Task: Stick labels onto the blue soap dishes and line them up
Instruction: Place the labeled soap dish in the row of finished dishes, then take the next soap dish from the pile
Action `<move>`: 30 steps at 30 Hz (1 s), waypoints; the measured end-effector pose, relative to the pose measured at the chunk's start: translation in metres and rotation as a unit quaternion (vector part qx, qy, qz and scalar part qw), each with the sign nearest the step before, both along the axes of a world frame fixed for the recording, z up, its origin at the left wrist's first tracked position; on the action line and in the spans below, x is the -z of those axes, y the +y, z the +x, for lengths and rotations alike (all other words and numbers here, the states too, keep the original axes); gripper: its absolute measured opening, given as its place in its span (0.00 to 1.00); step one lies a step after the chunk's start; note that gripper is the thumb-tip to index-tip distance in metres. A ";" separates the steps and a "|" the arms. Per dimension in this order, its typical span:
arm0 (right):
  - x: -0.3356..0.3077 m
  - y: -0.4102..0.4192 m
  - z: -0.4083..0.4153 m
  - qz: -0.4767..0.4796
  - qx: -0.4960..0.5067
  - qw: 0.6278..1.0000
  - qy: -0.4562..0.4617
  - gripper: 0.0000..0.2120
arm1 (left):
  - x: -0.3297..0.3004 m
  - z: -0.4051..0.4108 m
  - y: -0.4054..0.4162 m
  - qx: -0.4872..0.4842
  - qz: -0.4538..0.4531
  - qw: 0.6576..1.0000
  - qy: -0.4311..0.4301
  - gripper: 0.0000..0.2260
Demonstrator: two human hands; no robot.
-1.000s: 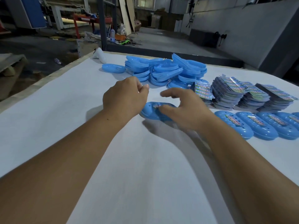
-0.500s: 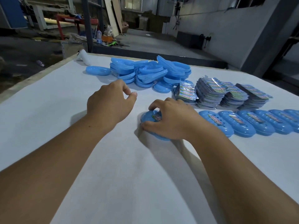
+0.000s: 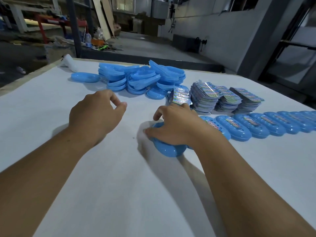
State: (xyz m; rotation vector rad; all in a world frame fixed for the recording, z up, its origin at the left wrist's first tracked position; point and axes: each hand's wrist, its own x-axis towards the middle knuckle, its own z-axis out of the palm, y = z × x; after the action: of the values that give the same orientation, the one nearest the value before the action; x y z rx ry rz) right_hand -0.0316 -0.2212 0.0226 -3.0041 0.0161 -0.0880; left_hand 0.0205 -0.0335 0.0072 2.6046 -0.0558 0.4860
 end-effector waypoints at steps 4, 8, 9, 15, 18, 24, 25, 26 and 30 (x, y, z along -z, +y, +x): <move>-0.003 -0.004 0.000 0.010 -0.003 1.000 -0.003 0.23 | 0.000 0.000 0.000 0.004 -0.005 1.000 0.004 0.12; -0.005 -0.006 0.000 0.022 -0.001 1.000 0.002 0.23 | 0.001 0.001 0.001 0.006 -0.007 1.000 0.005 0.11; -0.005 -0.006 0.000 0.024 -0.002 1.000 0.005 0.23 | 0.001 0.001 0.002 0.005 -0.007 1.000 0.005 0.11; -0.003 -0.004 0.001 0.041 -0.003 0.999 0.015 0.31 | 0.003 0.004 0.003 0.007 0.000 1.000 0.011 0.12; -0.001 -0.002 0.005 0.061 -0.006 0.998 -0.016 0.21 | 0.004 0.006 0.004 0.005 0.004 1.000 0.020 0.12; 0.006 0.012 0.006 0.106 -0.031 0.992 -0.052 0.13 | 0.007 0.007 0.004 0.006 0.014 1.000 0.020 0.11; 0.007 0.013 0.007 0.111 -0.032 0.992 -0.054 0.12 | 0.008 0.007 0.004 0.006 0.012 1.000 0.017 0.11; 0.008 0.013 0.007 0.117 -0.033 0.991 -0.057 0.12 | 0.009 0.006 0.003 0.007 0.009 1.000 0.015 0.10; 0.009 0.014 0.010 0.135 -0.031 0.987 -0.082 0.09 | 0.009 0.014 -0.004 0.028 -0.018 0.999 0.011 0.07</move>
State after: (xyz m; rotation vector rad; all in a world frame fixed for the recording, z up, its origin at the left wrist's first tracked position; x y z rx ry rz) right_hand -0.0211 -0.2073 0.0135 -2.7147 -0.0750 -0.3000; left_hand 0.0340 -0.0378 -0.0016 2.5659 -0.1111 0.4357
